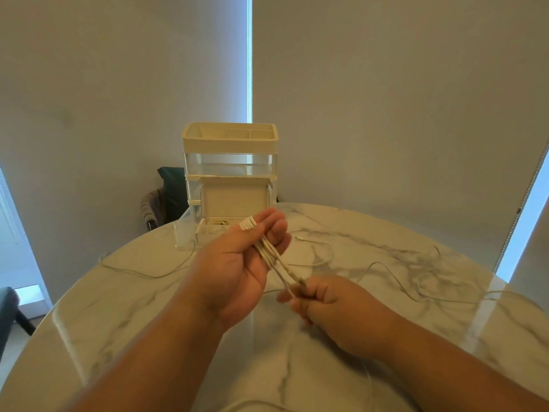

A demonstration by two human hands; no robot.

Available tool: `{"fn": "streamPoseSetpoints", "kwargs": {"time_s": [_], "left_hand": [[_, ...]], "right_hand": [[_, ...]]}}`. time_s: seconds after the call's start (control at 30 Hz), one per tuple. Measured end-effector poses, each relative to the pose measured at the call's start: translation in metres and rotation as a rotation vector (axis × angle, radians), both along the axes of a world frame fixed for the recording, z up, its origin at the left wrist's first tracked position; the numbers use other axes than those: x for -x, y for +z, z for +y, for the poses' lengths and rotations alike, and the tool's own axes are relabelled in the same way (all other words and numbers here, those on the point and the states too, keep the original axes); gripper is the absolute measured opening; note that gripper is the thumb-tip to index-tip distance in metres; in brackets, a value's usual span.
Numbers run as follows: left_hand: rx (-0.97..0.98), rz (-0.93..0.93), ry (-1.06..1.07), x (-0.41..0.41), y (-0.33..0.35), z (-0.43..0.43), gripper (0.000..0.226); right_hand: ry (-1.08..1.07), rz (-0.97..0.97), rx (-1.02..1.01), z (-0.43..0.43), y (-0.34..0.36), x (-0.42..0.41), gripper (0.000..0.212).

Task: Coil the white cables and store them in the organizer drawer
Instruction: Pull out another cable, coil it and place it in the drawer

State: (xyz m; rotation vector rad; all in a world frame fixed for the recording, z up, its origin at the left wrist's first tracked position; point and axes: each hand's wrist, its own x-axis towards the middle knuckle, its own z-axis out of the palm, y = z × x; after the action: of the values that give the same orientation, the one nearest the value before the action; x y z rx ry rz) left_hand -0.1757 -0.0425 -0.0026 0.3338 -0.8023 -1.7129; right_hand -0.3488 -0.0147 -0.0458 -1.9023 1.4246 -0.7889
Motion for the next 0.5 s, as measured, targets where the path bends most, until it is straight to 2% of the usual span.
{"fn": "streamPoseSetpoints", "kwargs": {"time_s": [0.07, 0.17, 0.5], "left_hand": [[-0.047, 0.023, 0.076, -0.006, -0.001, -0.010, 0.025], [-0.102, 0.000, 0.136, -0.009, -0.004, -0.018, 0.026], [-0.189, -0.200, 0.136, 0.008, -0.023, -0.021, 0.020]], "right_hand": [[0.039, 0.121, 0.038, 0.004, 0.003, -0.007, 0.018], [0.054, 0.160, 0.121, 0.009, 0.008, -0.015, 0.018], [0.211, 0.402, 0.216, 0.017, 0.015, -0.016, 0.023]]}}
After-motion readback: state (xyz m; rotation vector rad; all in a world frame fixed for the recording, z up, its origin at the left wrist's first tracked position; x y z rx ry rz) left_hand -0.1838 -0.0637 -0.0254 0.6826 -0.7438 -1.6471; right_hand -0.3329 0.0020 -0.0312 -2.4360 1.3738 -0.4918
